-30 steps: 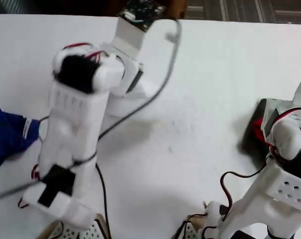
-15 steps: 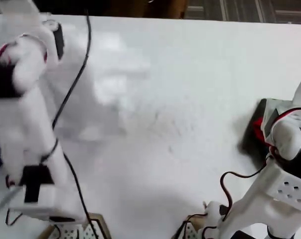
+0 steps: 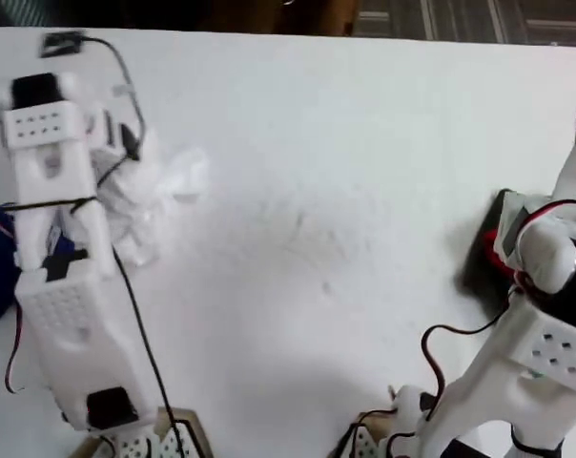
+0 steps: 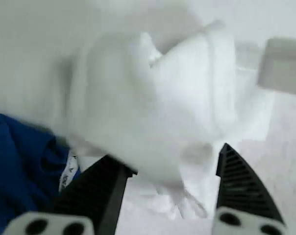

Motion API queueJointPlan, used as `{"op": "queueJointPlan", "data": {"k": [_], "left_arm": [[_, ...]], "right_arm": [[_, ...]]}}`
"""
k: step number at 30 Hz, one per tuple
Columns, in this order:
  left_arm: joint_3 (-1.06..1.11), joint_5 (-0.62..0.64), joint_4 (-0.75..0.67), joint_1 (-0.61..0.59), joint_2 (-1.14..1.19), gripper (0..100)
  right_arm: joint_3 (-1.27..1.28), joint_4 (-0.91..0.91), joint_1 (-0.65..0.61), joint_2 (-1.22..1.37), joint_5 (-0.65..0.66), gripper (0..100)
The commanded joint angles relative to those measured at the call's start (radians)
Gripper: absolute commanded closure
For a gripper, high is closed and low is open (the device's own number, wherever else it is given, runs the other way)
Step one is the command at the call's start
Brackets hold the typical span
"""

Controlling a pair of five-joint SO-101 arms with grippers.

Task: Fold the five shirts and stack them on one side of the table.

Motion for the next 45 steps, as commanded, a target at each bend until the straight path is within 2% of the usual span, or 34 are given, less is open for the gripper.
{"op": "queueJointPlan", "data": {"k": [1,5,13,15,18,28,33,35,38,42,45], "left_arm": [[-0.111,0.008,0.086,-0.034,0.002,72],[-0.081,0.008,0.084,-0.069,-0.002,72],[-0.071,0.008,0.087,-0.103,0.091,72],[-0.071,-0.003,0.089,-0.069,0.078,74],[-0.071,-0.127,0.087,0.017,-0.002,77],[-0.065,-0.342,0.087,0.259,-0.186,77],[0.111,-0.408,0.055,0.342,-0.167,77],[0.193,-0.433,0.005,0.333,-0.138,77],[0.266,-0.457,-0.091,0.255,-0.074,77],[0.271,-0.517,-0.149,0.143,0.035,77],[0.271,-0.559,-0.17,0.11,0.12,77]], "right_arm": [[0.035,0.013,-0.001,-0.016,0.006,76.9],[0.051,0.005,-0.008,-0.008,0.006,76.9],[0.055,-0.054,-0.137,-0.007,0.063,76.9],[0.055,-0.053,-0.16,-0.007,0.063,76.9],[0.068,-0.054,-0.171,-0.007,0.063,76.9],[0.094,-0.053,-0.165,-0.01,0.063,76.9],[0.094,-0.054,-0.17,-0.007,0.063,76.9],[0.094,-0.054,-0.17,-0.007,0.063,76.9],[0.094,-0.054,-0.17,-0.007,0.063,76.9],[0.094,-0.054,-0.17,-0.007,0.063,76.9],[0.094,-0.058,-0.17,-0.007,0.063,76.9]]}}
